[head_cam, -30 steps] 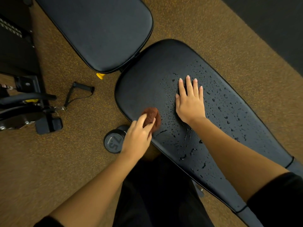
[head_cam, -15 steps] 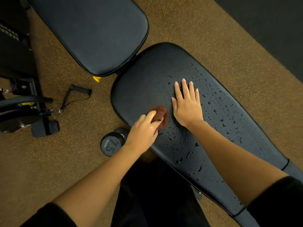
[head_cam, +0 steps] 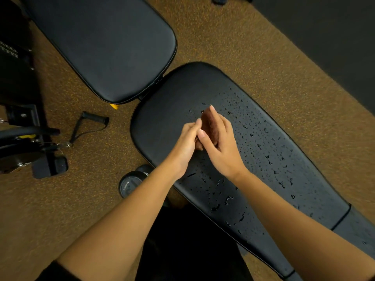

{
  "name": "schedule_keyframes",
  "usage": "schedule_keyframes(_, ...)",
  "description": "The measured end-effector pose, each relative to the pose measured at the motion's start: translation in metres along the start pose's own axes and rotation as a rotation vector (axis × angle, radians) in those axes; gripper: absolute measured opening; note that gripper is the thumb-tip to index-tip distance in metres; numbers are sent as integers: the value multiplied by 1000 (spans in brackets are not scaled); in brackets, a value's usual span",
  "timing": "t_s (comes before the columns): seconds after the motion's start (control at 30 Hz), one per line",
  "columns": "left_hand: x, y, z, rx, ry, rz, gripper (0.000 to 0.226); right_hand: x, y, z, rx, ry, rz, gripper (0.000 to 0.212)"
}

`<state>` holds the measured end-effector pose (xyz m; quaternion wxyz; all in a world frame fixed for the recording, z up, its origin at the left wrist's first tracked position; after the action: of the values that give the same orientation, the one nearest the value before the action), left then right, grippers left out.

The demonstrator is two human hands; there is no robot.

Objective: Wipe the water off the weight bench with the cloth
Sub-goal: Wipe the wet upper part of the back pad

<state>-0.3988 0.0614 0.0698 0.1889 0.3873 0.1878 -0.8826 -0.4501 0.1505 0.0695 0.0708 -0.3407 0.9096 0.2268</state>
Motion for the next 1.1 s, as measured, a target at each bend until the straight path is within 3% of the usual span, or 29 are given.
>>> schedule_keyframes(0.1,8,17,6,338,-74,35,45,10,17,4,-151,27,101,53)
schedule_keyframes(0.2,18,50,21,1038,-234,283,33,30,35,18,-338,5,166,52)
schedule_keyframes(0.27,24,64,23,1305,-218,271,59,45,38,30,-477,-50,136,54)
schedule_keyframes(0.37,36,72,20,1484,-87,149,99,67,22,37,-625,-43,54,55)
schedule_keyframes(0.5,50,67,15,1542,-23,88,117,87,-12,23,-732,77,-70,59)
schedule_keyframes(0.7,53,68,9,1502,-41,75,119,52,-19,26,-723,253,-234,68)
schedule_keyframes(0.87,53,67,8,1507,-47,76,118,51,15,39,-865,181,-95,63)
schedule_keyframes(1.0,54,66,8,1505,-49,77,118,69,-6,30,-747,51,-38,66)
schedule_keyframes(1.1,53,69,9,1462,-66,46,118,73,-33,23,-726,125,-83,70)
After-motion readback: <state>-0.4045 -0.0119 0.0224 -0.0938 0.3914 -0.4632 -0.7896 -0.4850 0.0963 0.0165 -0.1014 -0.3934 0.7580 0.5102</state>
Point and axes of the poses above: each hand's wrist, its own x-axis towards the middle knuckle, its own y-axis out of the back of the hand, z = x × y, the point moved 4 cm from there along x, towards the middle knuckle
